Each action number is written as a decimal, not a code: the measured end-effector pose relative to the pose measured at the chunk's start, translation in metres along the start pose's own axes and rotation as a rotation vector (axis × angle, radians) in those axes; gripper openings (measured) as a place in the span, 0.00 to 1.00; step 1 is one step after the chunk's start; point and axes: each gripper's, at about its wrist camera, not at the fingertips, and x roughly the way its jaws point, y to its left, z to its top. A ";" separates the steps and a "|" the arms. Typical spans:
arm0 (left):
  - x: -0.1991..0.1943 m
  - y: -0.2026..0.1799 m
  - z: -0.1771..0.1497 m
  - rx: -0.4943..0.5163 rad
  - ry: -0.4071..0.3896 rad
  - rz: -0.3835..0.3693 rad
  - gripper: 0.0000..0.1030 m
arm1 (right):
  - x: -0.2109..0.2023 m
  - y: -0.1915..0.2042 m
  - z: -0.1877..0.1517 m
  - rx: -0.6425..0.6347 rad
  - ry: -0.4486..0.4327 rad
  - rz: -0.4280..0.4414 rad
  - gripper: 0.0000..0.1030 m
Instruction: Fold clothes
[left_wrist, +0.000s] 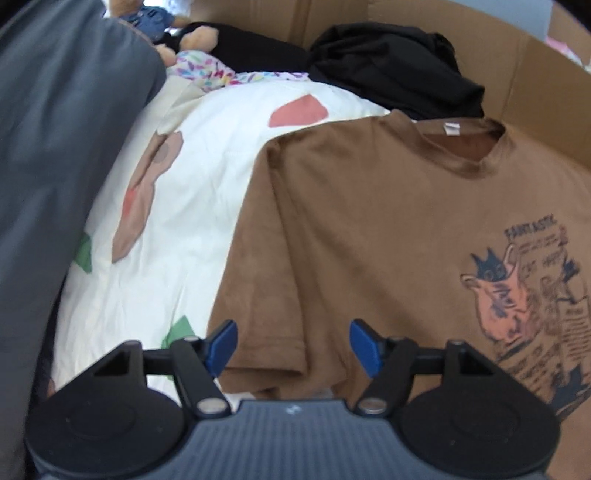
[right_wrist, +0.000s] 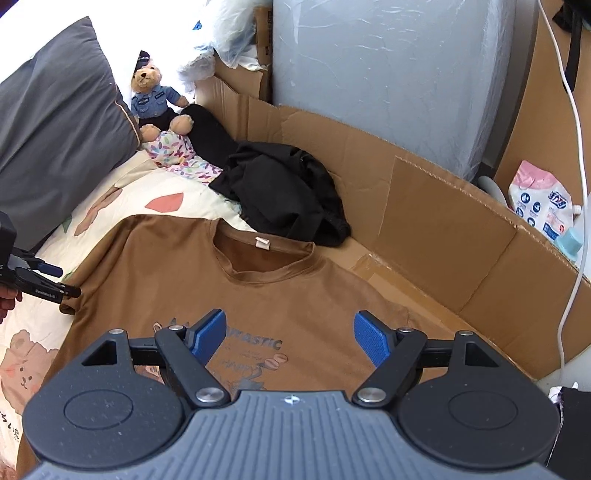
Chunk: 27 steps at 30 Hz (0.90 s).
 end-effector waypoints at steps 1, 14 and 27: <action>0.002 0.002 -0.001 -0.018 -0.002 -0.005 0.60 | 0.001 -0.001 -0.002 -0.005 0.009 -0.004 0.78; 0.004 0.047 -0.007 -0.232 -0.027 -0.085 0.04 | 0.015 -0.002 -0.016 -0.019 0.056 0.054 0.78; 0.004 0.113 0.026 -0.271 -0.108 -0.075 0.03 | 0.054 0.018 -0.022 -0.035 0.104 0.074 0.78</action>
